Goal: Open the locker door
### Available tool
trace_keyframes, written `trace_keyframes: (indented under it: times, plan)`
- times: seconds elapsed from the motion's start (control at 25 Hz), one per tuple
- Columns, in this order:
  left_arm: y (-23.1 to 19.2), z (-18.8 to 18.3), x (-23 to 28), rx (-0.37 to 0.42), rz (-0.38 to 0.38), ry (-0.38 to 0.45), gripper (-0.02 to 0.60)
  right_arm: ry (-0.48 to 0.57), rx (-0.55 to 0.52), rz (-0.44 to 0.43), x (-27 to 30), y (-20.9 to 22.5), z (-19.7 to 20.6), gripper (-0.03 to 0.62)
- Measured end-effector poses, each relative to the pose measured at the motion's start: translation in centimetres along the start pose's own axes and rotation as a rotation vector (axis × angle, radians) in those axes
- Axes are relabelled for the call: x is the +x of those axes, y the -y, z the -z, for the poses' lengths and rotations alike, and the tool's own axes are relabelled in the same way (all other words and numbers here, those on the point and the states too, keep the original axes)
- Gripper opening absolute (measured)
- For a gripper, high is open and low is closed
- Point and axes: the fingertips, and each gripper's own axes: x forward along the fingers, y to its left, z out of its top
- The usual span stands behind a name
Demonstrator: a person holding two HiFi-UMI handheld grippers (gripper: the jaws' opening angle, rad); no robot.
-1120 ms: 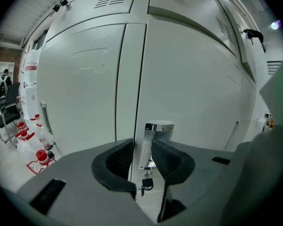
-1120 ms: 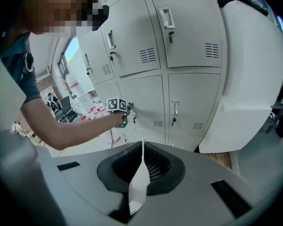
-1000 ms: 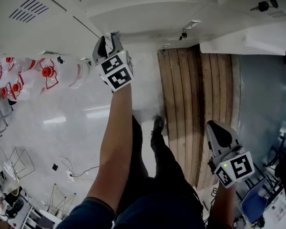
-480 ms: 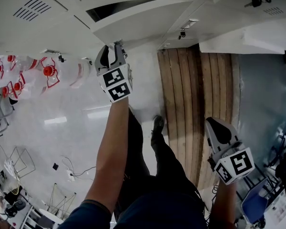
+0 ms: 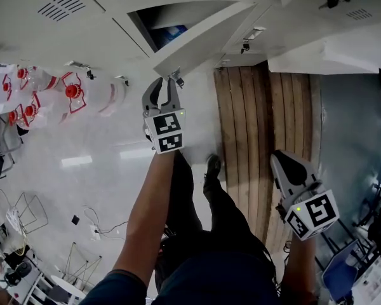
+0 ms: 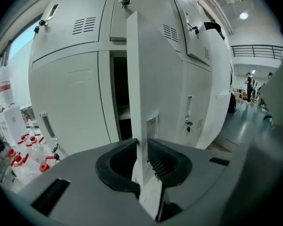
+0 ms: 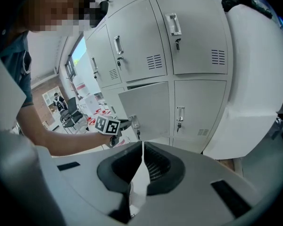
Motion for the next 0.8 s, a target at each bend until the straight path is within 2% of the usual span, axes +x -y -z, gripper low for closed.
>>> trace_keyframes:
  times: [0.2,0.44,0.8]
  plan:
    - [1.5,0.6,-1.5,0.016,0.053,-0.033,0.074,0.015,-0.012,-0.003,-1.1,-0.6,-0.7,0.038]
    - [4.1,1.4,-3.3,0.081,0.123,-0.079,0.066,0.051,-0.023,-0.001,-2.8,-0.9,-1.9,0.038]
    - [8.2,1.9,-5.5,0.131,0.232,-0.116,0.060,0.086,-0.032,0.012,-5.7,-0.8,-2.6,0.038]
